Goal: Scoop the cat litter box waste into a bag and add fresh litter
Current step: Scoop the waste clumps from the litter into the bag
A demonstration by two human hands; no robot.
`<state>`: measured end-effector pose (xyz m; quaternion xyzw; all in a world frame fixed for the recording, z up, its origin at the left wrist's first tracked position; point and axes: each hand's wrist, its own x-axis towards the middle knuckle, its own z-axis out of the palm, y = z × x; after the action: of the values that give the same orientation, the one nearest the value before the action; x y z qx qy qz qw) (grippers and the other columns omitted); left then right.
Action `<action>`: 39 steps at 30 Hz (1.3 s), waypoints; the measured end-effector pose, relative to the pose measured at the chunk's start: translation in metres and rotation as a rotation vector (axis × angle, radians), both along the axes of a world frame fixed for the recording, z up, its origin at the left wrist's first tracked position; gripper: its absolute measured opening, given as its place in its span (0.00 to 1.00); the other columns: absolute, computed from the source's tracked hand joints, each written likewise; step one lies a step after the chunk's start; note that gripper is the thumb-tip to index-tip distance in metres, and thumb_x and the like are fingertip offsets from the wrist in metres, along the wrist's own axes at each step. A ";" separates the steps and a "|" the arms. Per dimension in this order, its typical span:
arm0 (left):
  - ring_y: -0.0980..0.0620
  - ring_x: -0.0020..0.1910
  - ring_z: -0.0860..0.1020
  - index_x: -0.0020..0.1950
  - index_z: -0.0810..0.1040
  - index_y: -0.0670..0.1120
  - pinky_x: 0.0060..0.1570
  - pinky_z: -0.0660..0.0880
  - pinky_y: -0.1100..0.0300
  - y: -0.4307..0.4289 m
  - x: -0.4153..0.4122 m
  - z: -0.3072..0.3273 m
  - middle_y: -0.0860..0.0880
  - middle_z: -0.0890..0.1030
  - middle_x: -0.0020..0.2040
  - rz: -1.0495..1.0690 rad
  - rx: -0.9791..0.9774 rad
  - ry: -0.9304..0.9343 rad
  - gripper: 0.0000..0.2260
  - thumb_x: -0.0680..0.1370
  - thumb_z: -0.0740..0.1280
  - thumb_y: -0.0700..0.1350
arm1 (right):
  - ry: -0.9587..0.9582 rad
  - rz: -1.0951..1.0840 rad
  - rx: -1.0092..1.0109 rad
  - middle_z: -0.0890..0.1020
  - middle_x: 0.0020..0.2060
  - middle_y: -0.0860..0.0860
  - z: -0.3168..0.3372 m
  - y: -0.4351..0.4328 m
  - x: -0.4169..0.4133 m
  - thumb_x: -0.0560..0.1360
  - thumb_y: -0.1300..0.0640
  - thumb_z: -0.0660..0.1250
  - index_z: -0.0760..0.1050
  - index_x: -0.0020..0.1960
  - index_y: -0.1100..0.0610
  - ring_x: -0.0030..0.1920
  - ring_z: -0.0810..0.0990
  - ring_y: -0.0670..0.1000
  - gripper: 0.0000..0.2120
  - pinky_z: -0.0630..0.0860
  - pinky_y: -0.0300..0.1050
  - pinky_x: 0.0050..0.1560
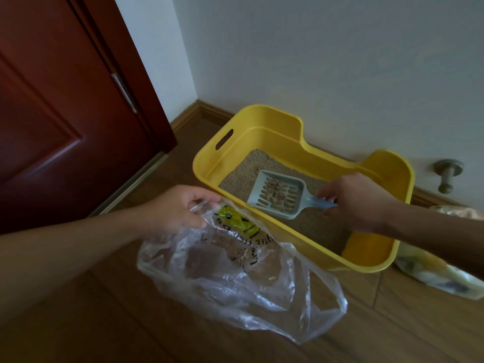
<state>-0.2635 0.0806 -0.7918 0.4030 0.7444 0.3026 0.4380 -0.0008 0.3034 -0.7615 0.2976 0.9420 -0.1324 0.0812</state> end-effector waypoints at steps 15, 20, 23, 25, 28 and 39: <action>0.62 0.61 0.78 0.60 0.80 0.54 0.55 0.79 0.61 0.000 0.006 0.007 0.56 0.82 0.59 -0.008 0.028 -0.057 0.25 0.70 0.74 0.29 | 0.044 0.285 -0.101 0.84 0.41 0.41 0.010 -0.037 0.012 0.72 0.55 0.72 0.84 0.49 0.46 0.41 0.78 0.40 0.08 0.73 0.36 0.40; 0.53 0.61 0.80 0.63 0.79 0.55 0.54 0.81 0.48 -0.005 0.007 0.007 0.52 0.80 0.62 0.005 0.034 -0.049 0.27 0.73 0.68 0.26 | 0.021 0.368 -0.144 0.84 0.42 0.42 0.005 -0.046 0.009 0.72 0.55 0.70 0.82 0.50 0.47 0.43 0.80 0.43 0.08 0.75 0.40 0.41; 0.52 0.60 0.80 0.64 0.78 0.53 0.53 0.82 0.46 -0.005 0.007 0.008 0.51 0.79 0.62 0.019 0.032 -0.048 0.27 0.73 0.67 0.26 | 0.016 0.377 -0.131 0.85 0.44 0.44 0.004 -0.047 0.005 0.73 0.54 0.70 0.82 0.52 0.48 0.45 0.81 0.45 0.09 0.77 0.47 0.46; 0.52 0.61 0.79 0.66 0.78 0.52 0.54 0.81 0.46 -0.005 0.008 0.007 0.51 0.79 0.63 0.022 0.028 -0.041 0.28 0.74 0.67 0.26 | 0.024 0.385 -0.123 0.85 0.43 0.44 0.004 -0.048 0.002 0.74 0.55 0.69 0.83 0.52 0.47 0.44 0.80 0.44 0.08 0.76 0.45 0.44; 0.55 0.64 0.77 0.67 0.77 0.52 0.52 0.81 0.54 -0.006 0.007 0.005 0.52 0.79 0.63 0.018 0.034 -0.021 0.27 0.74 0.66 0.27 | 0.040 0.425 -0.120 0.85 0.39 0.44 0.004 -0.051 -0.002 0.76 0.55 0.68 0.83 0.51 0.46 0.40 0.80 0.44 0.08 0.75 0.42 0.41; 0.56 0.62 0.79 0.66 0.77 0.51 0.62 0.77 0.50 -0.003 0.005 -0.002 0.49 0.80 0.63 0.030 0.059 -0.039 0.27 0.74 0.65 0.26 | 0.093 0.425 -0.158 0.85 0.40 0.47 -0.001 -0.048 -0.006 0.77 0.58 0.65 0.83 0.51 0.51 0.40 0.79 0.47 0.08 0.70 0.42 0.39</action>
<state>-0.2584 0.0781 -0.7935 0.3983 0.7326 0.3387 0.4359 -0.0067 0.2557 -0.7626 0.0790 0.9729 -0.1993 0.0868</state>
